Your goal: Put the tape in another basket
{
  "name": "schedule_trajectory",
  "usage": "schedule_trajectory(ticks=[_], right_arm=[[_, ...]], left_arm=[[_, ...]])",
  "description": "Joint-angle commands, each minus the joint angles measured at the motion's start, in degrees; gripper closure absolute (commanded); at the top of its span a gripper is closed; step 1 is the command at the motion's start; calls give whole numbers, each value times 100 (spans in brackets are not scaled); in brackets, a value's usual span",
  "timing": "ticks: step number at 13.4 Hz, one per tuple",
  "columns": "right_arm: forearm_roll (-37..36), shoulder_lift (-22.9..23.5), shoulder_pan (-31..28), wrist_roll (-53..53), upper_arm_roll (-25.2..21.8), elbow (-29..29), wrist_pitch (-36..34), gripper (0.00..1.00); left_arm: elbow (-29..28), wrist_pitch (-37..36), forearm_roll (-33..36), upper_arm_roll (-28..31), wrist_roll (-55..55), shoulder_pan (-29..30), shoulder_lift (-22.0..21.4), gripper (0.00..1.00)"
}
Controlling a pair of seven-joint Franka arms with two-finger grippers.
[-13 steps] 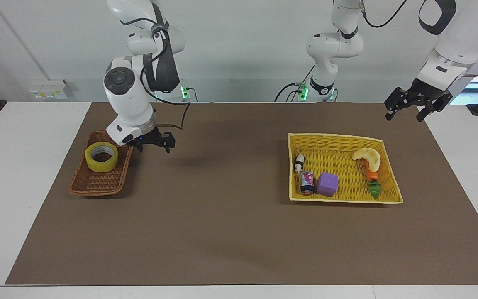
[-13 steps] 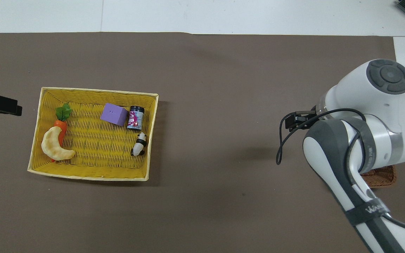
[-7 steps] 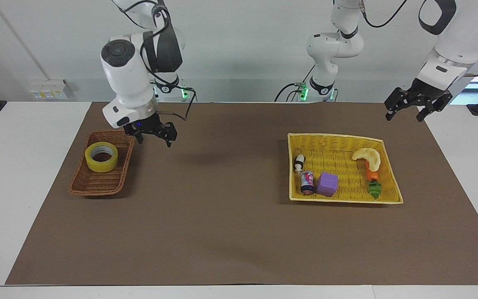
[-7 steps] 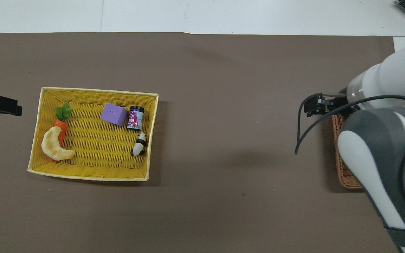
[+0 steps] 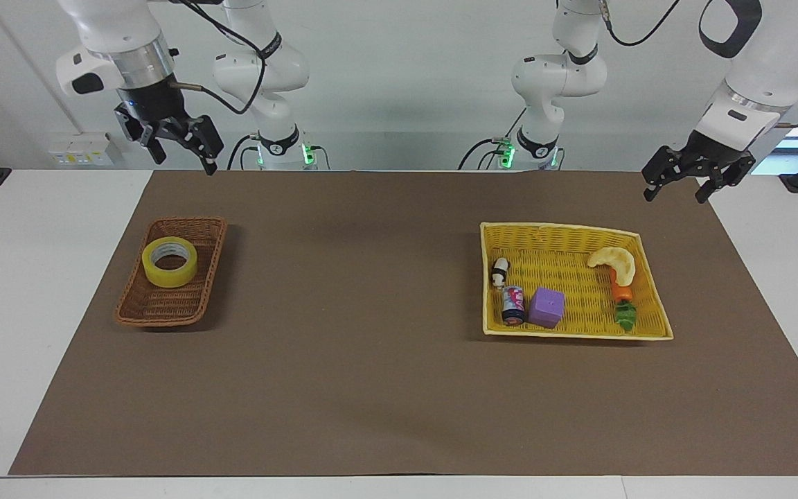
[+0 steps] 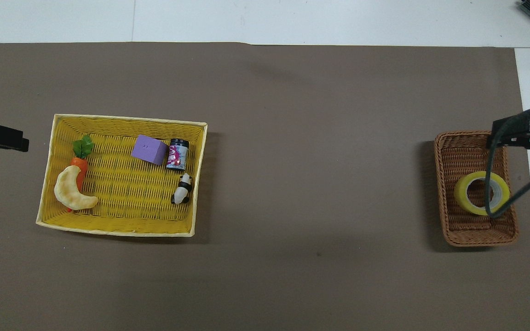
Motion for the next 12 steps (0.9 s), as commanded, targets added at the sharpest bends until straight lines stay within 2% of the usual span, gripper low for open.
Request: schedule_trajectory(ticks=[1, 5, 8, 12], right_arm=[[72, -382, -197, -38, -7, -249, -89, 0], [99, -533, -198, -538, 1, -479, -133, 0], [-24, -1006, 21, -619, 89, -1128, -142, 0], [-24, -991, 22, -767, 89, -1130, -133, 0]], left_arm=[[-3, -106, 51, 81, 43, -88, -63, 0], [-3, -106, 51, 81, 43, -88, -63, 0], [-3, -115, 51, 81, 43, -88, -63, 0], [-2, -106, 51, 81, 43, -88, -63, 0]])
